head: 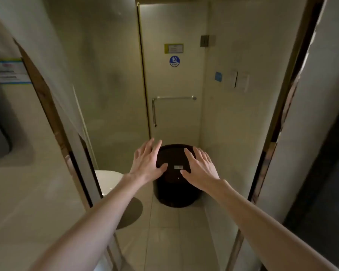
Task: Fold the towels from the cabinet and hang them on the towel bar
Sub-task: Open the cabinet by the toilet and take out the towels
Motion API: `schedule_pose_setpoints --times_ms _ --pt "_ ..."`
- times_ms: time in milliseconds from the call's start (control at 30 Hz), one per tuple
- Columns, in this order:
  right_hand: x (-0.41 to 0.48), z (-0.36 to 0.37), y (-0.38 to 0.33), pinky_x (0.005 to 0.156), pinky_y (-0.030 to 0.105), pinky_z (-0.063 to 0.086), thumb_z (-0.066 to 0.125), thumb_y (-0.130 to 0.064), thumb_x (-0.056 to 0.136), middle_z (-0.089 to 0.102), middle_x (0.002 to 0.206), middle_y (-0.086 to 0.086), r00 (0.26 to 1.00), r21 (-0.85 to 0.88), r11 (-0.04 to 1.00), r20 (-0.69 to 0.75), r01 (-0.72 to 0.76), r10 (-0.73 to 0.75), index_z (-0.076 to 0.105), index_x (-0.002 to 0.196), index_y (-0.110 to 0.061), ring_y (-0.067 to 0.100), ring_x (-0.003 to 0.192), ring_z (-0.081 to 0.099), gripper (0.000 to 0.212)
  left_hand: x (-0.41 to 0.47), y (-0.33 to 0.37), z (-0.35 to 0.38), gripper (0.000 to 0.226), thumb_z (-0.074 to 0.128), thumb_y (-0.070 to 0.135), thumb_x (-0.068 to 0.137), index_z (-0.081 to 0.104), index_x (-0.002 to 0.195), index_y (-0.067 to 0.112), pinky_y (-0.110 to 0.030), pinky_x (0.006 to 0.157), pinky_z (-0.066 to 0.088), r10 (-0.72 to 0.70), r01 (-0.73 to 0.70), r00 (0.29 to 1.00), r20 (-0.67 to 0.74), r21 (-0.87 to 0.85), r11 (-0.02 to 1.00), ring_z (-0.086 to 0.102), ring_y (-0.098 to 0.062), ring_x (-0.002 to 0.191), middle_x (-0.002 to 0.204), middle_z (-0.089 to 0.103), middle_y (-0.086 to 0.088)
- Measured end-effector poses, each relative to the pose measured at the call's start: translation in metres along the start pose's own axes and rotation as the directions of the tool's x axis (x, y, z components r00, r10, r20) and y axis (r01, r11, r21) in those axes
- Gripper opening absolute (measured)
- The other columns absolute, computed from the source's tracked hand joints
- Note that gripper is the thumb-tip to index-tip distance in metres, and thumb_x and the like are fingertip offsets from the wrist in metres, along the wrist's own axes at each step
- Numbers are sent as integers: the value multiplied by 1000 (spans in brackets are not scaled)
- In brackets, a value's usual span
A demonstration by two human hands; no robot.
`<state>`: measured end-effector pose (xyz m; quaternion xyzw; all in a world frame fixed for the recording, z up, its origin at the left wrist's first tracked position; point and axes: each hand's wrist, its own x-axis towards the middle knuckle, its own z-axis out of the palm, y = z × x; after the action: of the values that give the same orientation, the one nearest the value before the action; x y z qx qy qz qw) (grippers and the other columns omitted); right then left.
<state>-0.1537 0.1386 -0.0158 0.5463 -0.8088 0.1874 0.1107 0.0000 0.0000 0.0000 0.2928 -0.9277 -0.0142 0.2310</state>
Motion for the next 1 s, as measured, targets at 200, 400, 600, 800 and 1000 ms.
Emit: schedule_pose_setpoints --times_ms 200,400,600,800,1000 --pt "7 34 9 118 43 11 58 -48 88 17 158 18 999 3 1000 42 -3 3 12 152 -19 33 147 11 84 0 -9 29 88 54 57 82 8 150 23 -49 113 16 -16 14 999 43 36 999 9 -30 145 158 9 -9" --pt "38 77 20 118 43 9 58 -46 88 13 158 19 995 7 1000 97 -21 21 10 152 -20 33 147 8 83 22 -34 64 87 53 55 84 8 150 23 -50 114 13 -34 32 994 102 22 999 7 -31 145 158 8 -9" --pt "103 127 34 118 43 6 53 -48 90 9 159 19 981 -55 998 192 -29 39 6 152 -20 33 148 6 83 80 -75 107 84 48 52 87 0 150 25 -46 116 8 -51 51 984 171 5 999 0 -29 146 159 0 -6" --pt "173 164 44 118 42 7 53 -48 91 12 159 18 976 -85 995 211 -42 59 7 153 -20 32 148 9 82 145 -119 149 85 48 53 86 -1 150 27 -45 116 7 -10 8 980 199 11 1000 0 -28 146 160 1 -6" --pt "227 194 59 119 40 8 53 -46 92 13 159 15 976 -79 994 200 -72 87 9 153 -21 30 148 10 79 199 -145 184 86 49 52 86 0 151 25 -47 117 6 -2 2 971 240 -1 1000 -1 -28 146 159 0 -6"
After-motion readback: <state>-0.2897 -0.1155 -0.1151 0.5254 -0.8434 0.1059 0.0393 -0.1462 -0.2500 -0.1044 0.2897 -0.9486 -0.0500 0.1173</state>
